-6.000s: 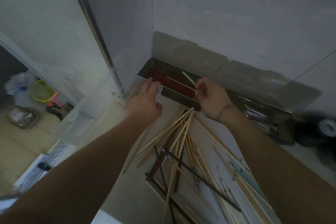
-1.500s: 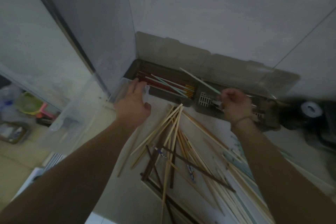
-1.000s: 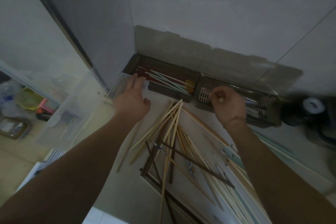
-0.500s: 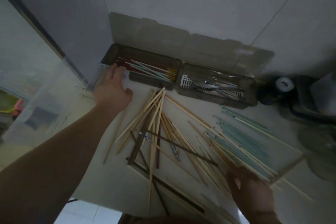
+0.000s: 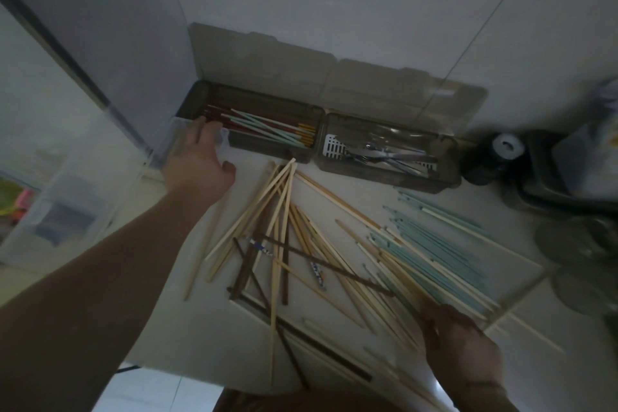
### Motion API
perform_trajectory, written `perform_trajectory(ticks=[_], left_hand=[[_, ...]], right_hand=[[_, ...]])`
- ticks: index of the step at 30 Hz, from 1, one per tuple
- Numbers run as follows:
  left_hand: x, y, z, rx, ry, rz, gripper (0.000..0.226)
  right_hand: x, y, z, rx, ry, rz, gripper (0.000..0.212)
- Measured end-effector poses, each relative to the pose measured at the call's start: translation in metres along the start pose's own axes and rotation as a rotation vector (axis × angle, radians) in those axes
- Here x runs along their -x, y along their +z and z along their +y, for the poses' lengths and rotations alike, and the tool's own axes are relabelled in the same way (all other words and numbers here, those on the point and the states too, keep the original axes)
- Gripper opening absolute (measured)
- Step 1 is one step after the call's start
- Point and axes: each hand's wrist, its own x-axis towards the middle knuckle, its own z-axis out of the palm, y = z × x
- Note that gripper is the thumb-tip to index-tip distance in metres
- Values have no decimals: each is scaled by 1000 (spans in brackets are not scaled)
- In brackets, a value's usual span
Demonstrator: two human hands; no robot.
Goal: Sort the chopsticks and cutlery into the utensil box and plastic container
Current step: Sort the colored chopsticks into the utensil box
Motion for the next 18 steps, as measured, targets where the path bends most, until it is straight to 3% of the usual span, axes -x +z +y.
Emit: perform_trajectory(ticks=[2,5,10,15,18], left_hand=[[0,0,0,2,4,-1,66],[0,0,1,-4,-1,0,66],[0,0,0,-11,-4,0,65],[-1,1,-1,-13,-9,-8,66],[-1,0,-1,-18,-7,-6,66]], right_hand=[[1,-3,-2,33,13,16,3],[0,-4,-6,122,-5,-38,22],[-3,-6,-12,196,28,-126,29],[-1,-1,-16,226,64,-123,28],[1,0,-18,216,66,-65,16]])
